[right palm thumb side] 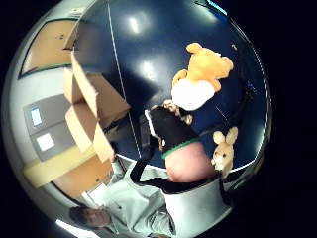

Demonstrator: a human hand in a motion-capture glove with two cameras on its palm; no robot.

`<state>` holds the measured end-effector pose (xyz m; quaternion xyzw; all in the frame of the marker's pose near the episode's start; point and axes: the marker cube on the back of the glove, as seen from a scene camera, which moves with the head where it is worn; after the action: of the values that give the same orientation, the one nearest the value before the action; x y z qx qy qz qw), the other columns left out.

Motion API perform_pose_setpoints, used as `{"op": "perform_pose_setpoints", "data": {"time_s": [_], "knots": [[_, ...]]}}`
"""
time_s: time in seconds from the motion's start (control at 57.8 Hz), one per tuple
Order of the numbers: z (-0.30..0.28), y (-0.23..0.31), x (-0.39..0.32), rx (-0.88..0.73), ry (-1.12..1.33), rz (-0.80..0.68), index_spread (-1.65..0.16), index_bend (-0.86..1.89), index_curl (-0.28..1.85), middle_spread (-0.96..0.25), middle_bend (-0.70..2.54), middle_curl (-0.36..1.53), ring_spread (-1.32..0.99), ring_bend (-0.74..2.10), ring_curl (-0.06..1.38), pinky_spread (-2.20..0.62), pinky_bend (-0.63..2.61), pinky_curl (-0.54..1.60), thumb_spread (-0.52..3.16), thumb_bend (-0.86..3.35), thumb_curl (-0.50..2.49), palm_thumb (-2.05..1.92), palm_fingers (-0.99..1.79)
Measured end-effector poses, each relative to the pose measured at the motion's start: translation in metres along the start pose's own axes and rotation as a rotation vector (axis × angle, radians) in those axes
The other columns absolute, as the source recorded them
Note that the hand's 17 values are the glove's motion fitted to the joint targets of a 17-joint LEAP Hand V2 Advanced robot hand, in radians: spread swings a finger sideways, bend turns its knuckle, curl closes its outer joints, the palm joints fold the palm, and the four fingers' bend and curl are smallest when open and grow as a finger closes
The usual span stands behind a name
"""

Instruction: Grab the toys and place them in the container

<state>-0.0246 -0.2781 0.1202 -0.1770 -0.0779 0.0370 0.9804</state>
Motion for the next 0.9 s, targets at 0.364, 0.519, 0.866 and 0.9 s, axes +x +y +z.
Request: {"op": "perform_pose_setpoints", "data": {"time_s": [0.364, 0.519, 0.866, 0.9], "knots": [[0.126, -0.033, -0.019, -0.299, -0.109, 0.086, -0.28, 0.10, 0.18, 0.05, 0.07, 0.16, 0.05, 0.16, 0.21, 0.07, 1.05, 0.39, 1.22, -0.01, 0.31, 0.05, -0.33], [0.121, -0.048, -0.026, -0.218, 0.062, 0.064, -0.26, 0.04, 0.15, 0.08, 0.14, 0.16, 0.06, 0.28, 0.23, 0.03, 1.22, 0.42, 1.27, 0.08, 0.37, 0.28, -0.12], [0.087, -0.044, -0.023, -0.085, 0.090, 0.063, -0.28, 0.16, 0.08, -0.16, 0.50, 0.34, -0.28, 1.08, 0.49, -0.38, 1.21, 0.41, 1.04, 0.18, 0.57, 0.65, 0.77], [0.078, -0.036, -0.025, -0.081, 0.079, 0.060, -0.28, 0.17, 0.09, -0.18, 0.52, 0.35, -0.29, 1.07, 0.50, -0.38, 1.20, 0.42, 0.97, 0.16, 0.59, 0.66, 0.78]]}}
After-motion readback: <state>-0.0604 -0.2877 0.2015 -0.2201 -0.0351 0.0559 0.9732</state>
